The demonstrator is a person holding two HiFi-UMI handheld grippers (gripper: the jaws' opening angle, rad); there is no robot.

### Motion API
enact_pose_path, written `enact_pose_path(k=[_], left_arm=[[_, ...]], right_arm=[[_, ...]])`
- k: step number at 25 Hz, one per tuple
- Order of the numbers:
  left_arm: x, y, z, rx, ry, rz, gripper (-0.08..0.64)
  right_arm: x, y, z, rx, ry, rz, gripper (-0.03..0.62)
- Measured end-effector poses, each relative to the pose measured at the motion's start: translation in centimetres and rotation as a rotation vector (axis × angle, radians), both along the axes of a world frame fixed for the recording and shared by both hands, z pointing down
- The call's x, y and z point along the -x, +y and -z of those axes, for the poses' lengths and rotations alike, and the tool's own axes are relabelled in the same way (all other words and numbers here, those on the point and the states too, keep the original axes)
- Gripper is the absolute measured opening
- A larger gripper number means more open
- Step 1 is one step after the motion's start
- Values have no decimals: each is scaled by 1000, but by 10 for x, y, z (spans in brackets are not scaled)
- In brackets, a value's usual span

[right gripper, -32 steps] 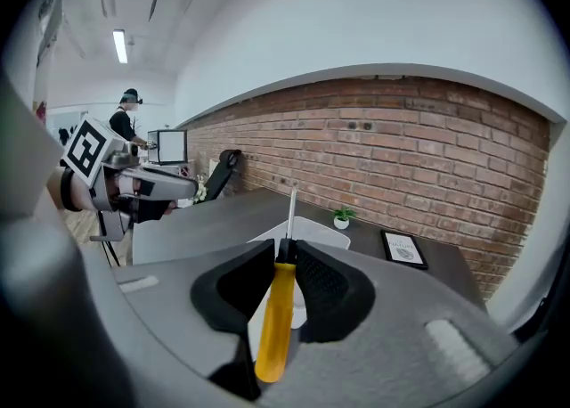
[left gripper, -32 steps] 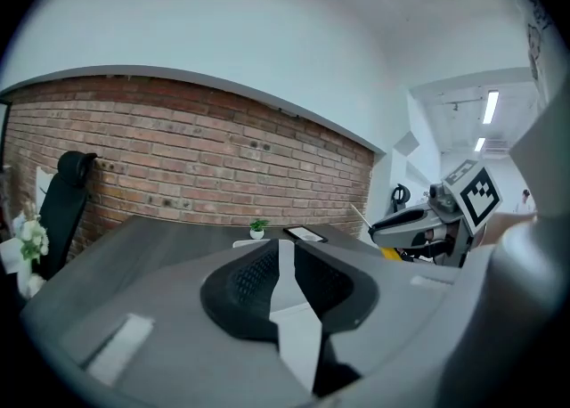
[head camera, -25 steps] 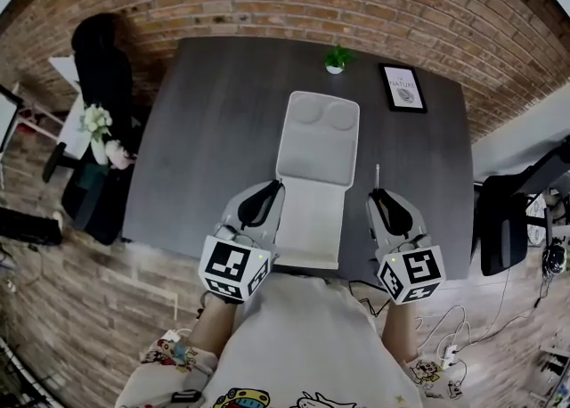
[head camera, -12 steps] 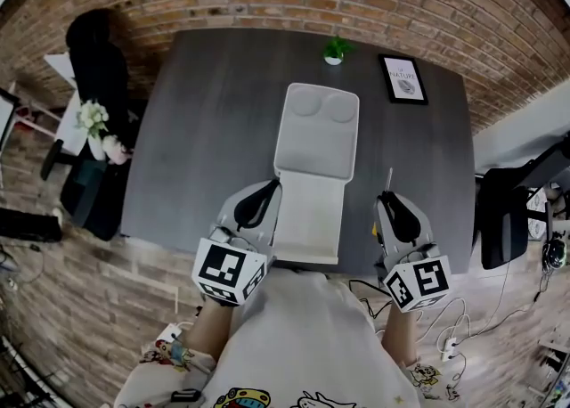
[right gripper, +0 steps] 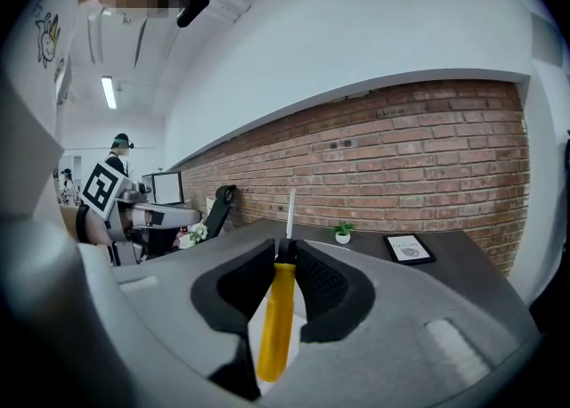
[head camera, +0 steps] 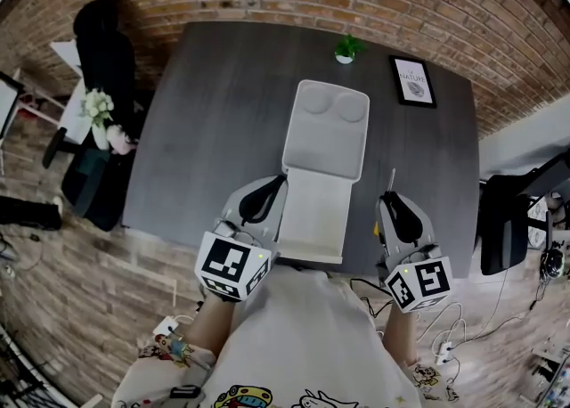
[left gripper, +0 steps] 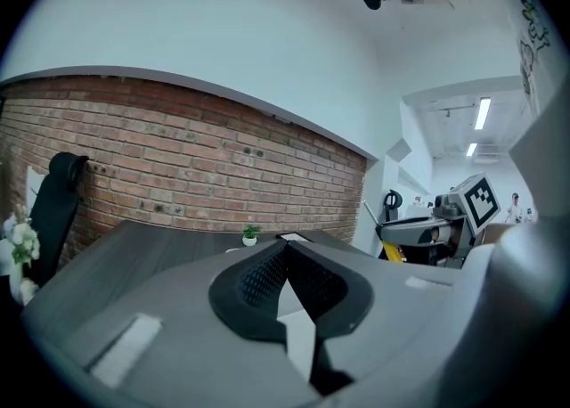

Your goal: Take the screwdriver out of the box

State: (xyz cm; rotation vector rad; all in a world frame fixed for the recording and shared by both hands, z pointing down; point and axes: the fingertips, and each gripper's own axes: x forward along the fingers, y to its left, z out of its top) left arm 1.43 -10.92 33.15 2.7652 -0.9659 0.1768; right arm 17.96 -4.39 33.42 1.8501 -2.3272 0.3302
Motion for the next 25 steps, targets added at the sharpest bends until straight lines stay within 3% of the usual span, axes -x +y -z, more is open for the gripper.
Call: enact_pose_path(k=[25], left_arm=[[10, 0, -6, 10, -13, 20, 5]], right_arm=[[10, -1, -5, 15, -10, 25, 75]])
